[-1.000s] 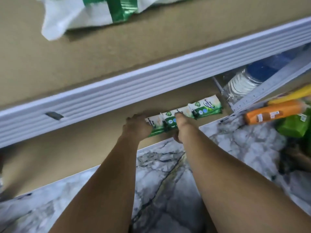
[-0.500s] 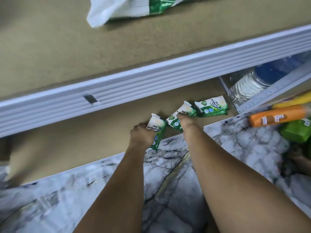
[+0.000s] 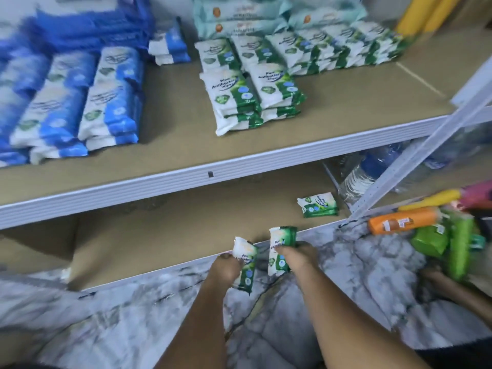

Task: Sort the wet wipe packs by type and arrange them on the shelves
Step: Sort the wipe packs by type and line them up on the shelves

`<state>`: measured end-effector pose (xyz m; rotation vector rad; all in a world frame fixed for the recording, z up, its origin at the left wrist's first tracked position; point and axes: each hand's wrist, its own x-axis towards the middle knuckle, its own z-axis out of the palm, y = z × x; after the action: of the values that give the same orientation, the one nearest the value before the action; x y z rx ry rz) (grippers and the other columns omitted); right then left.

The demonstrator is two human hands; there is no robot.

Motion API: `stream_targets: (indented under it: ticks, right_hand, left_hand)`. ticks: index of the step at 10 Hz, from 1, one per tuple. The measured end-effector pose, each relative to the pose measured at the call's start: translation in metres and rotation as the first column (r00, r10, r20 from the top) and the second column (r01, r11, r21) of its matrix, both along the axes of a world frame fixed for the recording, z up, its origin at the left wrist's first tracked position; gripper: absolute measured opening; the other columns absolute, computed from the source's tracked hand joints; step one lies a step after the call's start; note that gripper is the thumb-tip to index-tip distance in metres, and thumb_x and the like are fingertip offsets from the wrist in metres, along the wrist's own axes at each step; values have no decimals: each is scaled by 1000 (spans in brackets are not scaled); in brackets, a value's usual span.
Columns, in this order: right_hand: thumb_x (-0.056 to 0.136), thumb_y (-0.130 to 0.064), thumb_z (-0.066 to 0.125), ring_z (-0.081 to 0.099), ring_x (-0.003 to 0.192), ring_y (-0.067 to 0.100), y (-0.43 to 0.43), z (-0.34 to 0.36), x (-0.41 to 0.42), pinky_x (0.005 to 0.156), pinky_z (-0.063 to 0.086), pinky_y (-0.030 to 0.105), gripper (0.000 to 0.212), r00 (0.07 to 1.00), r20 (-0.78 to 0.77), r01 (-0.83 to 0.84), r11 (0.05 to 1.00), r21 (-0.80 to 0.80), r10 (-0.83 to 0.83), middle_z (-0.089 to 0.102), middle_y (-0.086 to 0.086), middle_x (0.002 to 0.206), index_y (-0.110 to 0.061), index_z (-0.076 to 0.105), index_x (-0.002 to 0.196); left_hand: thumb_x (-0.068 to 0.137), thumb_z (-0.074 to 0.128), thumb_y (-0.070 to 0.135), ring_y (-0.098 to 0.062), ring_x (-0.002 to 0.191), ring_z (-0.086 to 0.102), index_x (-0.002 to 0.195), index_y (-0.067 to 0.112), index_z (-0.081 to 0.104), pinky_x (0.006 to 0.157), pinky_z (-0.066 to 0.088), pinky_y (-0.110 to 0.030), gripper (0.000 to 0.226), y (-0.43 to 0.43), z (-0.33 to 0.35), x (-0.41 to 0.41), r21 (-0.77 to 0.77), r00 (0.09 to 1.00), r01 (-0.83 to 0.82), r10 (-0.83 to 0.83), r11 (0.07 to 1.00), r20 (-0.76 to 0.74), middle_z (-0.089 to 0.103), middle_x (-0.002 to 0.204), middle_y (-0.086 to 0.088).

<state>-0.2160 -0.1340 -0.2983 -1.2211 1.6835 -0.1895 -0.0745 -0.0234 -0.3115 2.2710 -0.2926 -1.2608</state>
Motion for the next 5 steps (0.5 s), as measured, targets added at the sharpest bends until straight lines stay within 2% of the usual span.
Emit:
stream_targets:
  ticks: [1,2,3,4,5]
  right_hand:
    - [74,-26,87,69,73,23,15,37,-18,74,57,37,24,996,88,-31,999,-36,34,72,5,78,-10,71,84]
    - [77,-26,85,63,72,16,24,79,-38,70,51,30,21,987,146,-51,996,-69,60,71,4,84,-16,67,80]
    - [77,-25,85,63,94,23,30,122,-56,84,46,27,28,971,233,-39,994,-99,61,70,5,107,-16,67,96]
    - [73,-26,89,62,116,27,35,163,-70,100,46,32,65,941,332,-17,990,-140,63,65,8,126,-9,62,130]
    - [71,-25,90,73,92,26,35,203,-86,93,57,45,32,921,368,-62,979,-195,131,78,5,95,-13,76,97]
  left_hand:
    - [100,57,14,-5,65,46,84,23,53,41,36,-2,19,17,25,-10,-77,1000,23,-23,997,-2,50,85,2]
    - [96,64,21,-6,57,49,74,20,52,41,35,-10,26,30,86,-26,-165,999,30,-23,986,44,55,68,3]
    - [81,77,28,-17,61,63,90,10,66,52,47,-25,22,38,123,-42,-279,998,-58,56,959,-12,70,74,-5]
    - [79,78,24,-22,78,68,102,12,66,52,50,-23,28,46,159,-54,-411,982,-188,167,892,-89,69,95,-10]
    - [84,74,9,-23,71,70,104,8,62,48,48,-20,24,47,196,-67,-513,971,-235,178,826,-159,71,94,-14]
